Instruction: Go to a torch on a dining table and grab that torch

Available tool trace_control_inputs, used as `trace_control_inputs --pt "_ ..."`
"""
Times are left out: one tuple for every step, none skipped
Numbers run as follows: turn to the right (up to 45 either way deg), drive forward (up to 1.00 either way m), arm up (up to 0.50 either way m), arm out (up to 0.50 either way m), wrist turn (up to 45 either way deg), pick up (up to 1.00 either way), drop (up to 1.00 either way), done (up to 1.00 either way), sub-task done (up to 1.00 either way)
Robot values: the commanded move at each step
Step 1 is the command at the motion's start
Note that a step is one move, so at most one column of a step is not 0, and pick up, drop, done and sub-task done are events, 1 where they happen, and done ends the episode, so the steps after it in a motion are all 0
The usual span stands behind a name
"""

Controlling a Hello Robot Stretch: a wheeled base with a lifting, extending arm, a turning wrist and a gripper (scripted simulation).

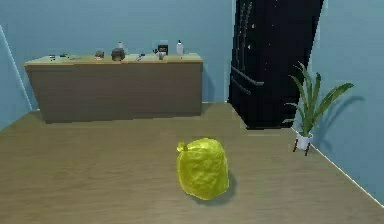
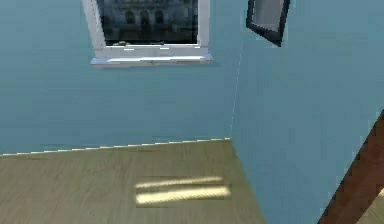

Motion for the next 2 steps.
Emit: trace_control_inputs --pt "-9.0 0.0 0.0 0.0 0.0 0.0 0.0 0.0 0.0" --pt "0.0 0.35 0.0 0.0 0.0 0.0 0.0 0.0 0.0"
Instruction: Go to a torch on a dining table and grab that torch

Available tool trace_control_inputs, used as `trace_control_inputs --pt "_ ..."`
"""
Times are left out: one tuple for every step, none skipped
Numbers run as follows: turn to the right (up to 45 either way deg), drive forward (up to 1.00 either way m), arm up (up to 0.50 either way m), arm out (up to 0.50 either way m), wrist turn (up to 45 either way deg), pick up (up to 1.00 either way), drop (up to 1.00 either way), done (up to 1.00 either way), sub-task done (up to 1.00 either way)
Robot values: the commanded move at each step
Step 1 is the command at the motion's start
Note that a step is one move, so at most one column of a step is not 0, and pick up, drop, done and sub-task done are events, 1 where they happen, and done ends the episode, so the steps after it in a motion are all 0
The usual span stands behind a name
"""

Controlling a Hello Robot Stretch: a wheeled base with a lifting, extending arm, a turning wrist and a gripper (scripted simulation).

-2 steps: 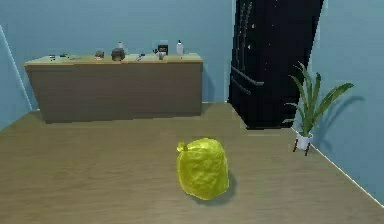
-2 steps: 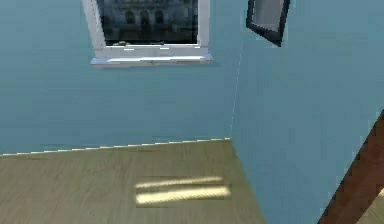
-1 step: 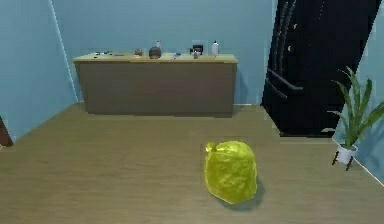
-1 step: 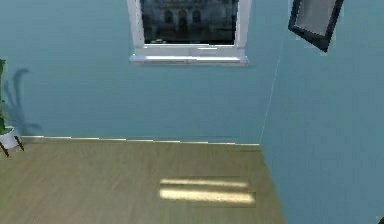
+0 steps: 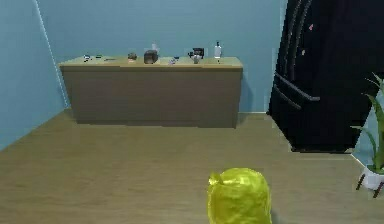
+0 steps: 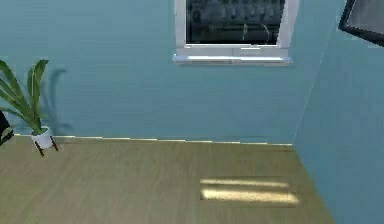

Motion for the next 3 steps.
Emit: trace_control_inputs --pt "-36.0 0.0 0.0 0.0 0.0 0.0 0.0 0.0 0.0" --pt "0.0 0.35 0.0 0.0 0.0 0.0 0.0 0.0 0.0" --pt "-21.0 0.0 0.0 0.0 0.0 0.0 0.0 0.0 0.0"
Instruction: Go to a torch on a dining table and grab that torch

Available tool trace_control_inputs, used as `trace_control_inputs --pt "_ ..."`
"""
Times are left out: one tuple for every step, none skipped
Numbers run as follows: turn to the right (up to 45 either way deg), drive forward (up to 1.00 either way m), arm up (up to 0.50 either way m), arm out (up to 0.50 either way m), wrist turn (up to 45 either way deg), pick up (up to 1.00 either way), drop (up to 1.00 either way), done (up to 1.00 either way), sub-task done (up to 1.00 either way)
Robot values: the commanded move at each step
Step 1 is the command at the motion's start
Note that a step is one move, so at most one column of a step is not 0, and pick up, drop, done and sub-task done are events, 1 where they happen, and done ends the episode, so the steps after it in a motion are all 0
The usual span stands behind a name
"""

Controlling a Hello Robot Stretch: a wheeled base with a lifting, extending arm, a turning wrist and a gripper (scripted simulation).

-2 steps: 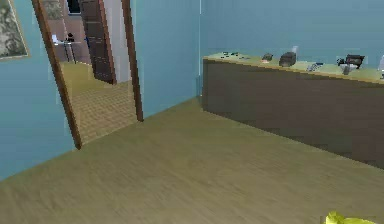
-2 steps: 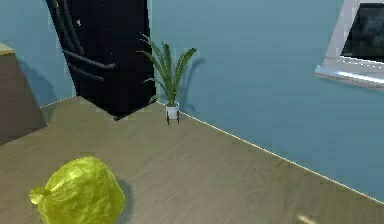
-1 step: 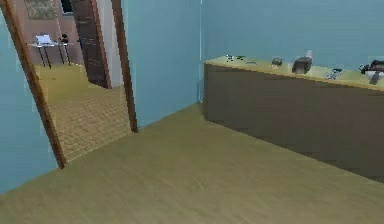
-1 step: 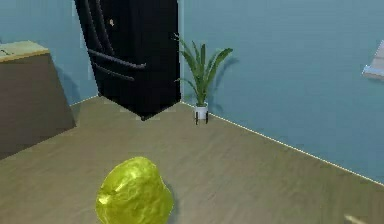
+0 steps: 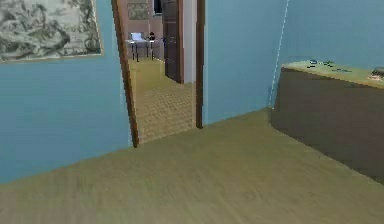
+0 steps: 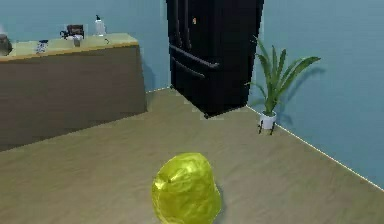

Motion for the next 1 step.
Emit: trace_control_inputs --pt "0.0 1.0 0.0 0.0 0.0 0.0 0.0 0.0 0.0"
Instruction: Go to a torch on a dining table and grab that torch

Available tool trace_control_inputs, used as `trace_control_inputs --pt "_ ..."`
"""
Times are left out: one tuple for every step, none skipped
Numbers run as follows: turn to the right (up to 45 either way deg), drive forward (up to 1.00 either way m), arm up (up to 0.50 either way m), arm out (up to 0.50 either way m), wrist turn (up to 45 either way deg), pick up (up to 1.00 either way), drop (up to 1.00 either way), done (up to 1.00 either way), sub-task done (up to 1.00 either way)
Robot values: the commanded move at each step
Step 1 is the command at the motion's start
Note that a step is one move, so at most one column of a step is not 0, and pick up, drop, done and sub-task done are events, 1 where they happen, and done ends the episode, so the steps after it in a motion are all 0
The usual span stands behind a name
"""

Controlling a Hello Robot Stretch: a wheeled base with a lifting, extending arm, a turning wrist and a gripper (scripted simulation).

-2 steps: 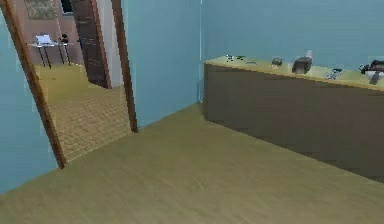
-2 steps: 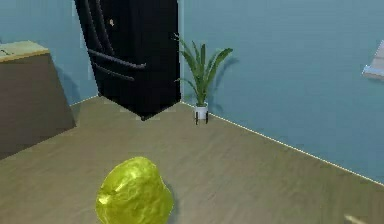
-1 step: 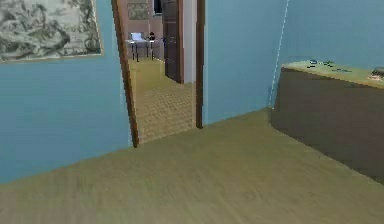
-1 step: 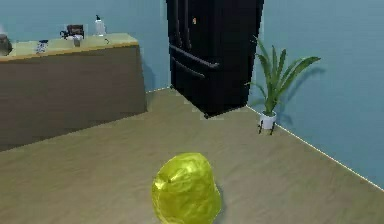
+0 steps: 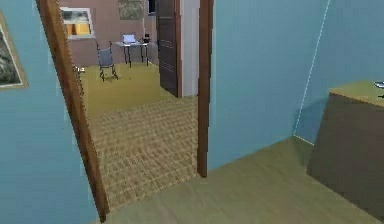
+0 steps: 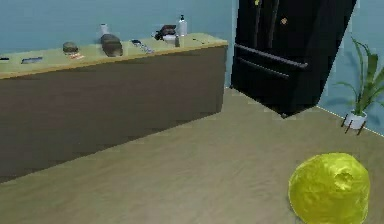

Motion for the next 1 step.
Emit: trace_control_inputs --pt "-3.0 0.0 0.0 0.0 0.0 0.0 0.0 0.0 0.0"
